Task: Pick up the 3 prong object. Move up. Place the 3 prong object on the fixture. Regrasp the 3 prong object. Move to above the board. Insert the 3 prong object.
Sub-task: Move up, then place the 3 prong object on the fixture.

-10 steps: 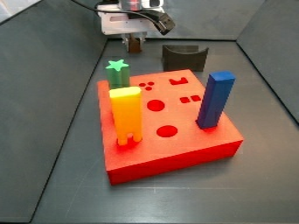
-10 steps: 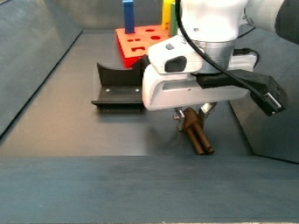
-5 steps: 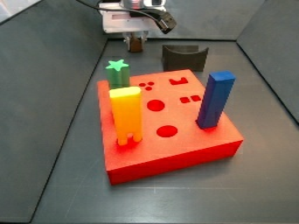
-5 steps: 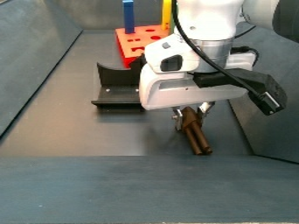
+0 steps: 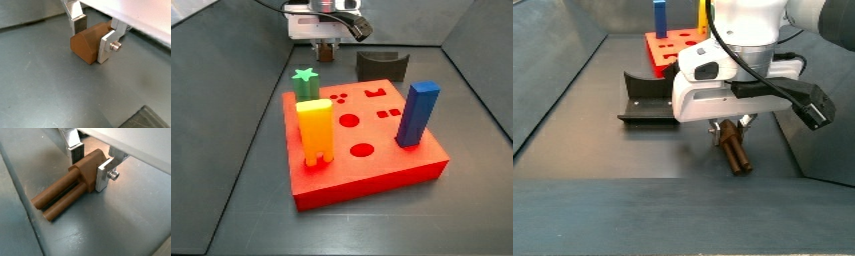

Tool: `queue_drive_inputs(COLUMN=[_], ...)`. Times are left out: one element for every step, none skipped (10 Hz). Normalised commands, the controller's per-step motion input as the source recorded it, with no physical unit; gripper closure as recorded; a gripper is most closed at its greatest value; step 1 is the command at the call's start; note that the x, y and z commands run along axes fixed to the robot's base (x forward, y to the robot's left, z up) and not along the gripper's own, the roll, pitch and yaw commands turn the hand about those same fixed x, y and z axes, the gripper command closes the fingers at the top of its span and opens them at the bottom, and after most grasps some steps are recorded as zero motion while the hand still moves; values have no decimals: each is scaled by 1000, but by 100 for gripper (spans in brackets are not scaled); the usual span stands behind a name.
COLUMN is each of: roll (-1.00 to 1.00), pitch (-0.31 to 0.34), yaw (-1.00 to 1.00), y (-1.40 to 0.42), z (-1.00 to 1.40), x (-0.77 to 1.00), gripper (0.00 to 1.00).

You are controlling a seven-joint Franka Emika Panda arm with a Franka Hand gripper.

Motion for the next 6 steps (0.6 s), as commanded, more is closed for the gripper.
queue_drive_inputs(roll=[21,29,39,45,63,0], pitch=[-10,6,27,44,64,0], yaw=[32,22,2,-5,-16,0], y=[60,54,26,20,14,0], z=[803,707,545,459,286,1000], x=[1,-15,-17,-17,-17,0], gripper=[100,100,100,100,100,100])
